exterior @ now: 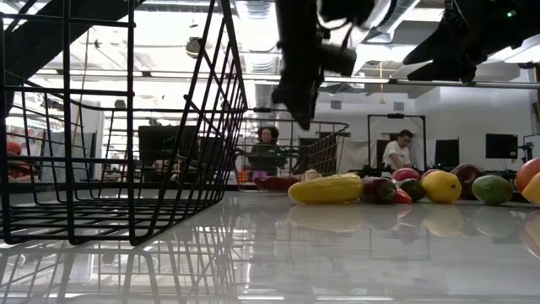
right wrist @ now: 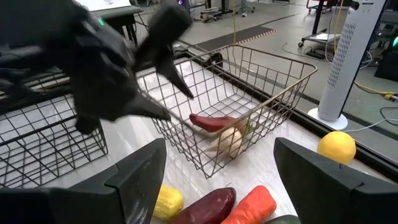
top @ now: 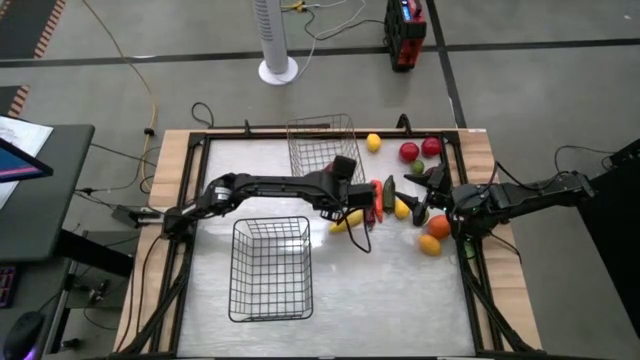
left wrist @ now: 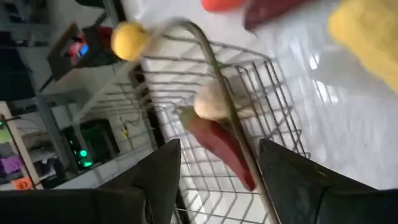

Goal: Sort produce into baskets
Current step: Adjust the gold wire basket, then put the corn into the gold wire basket

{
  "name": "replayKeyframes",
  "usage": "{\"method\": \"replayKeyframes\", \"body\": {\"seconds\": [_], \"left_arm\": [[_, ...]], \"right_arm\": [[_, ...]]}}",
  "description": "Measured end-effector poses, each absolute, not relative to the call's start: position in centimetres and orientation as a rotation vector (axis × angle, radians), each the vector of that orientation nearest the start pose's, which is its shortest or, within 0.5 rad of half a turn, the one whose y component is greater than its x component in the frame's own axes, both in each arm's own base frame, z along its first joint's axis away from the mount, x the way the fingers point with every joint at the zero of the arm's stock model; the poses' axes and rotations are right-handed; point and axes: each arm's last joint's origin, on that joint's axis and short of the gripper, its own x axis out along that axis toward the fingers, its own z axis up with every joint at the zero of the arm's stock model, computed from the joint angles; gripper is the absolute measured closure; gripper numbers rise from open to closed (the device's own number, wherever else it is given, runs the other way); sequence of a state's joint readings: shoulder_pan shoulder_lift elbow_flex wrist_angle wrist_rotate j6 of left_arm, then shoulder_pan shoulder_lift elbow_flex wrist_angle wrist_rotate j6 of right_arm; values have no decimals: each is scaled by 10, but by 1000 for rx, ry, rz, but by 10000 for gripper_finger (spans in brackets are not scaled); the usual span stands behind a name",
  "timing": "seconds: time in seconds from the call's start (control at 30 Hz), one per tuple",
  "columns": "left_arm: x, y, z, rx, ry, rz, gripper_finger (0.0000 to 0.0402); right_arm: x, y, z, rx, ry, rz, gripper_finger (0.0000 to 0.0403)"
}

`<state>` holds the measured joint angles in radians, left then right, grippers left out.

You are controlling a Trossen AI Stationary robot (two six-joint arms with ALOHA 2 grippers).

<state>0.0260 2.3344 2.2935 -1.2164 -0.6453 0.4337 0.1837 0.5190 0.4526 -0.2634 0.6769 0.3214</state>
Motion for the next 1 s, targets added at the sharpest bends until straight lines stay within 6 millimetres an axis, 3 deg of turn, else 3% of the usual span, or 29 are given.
{"method": "replayKeyframes", "body": {"seconds": [0.13, 0.37, 0.5, 0.7, 0.83, 1.0], "left_arm": [[479, 23, 274, 707, 1276, 292, 197], [482, -4, 270, 502, 1217, 93, 197], [484, -32, 253, 462, 1208, -38, 197], [487, -58, 219, 407, 1196, -38, 197], [484, -61, 193, 355, 1223, 61, 197], [487, -47, 187, 240, 1172, 224, 197]], "right_arm": [[126, 5, 249, 174, 221, -532, 78], [127, 5, 248, 173, 227, -534, 78], [127, 5, 248, 173, 228, -535, 78], [128, 5, 248, 173, 228, -535, 78], [128, 5, 248, 175, 224, -535, 78], [128, 5, 248, 176, 221, -534, 78]]}}
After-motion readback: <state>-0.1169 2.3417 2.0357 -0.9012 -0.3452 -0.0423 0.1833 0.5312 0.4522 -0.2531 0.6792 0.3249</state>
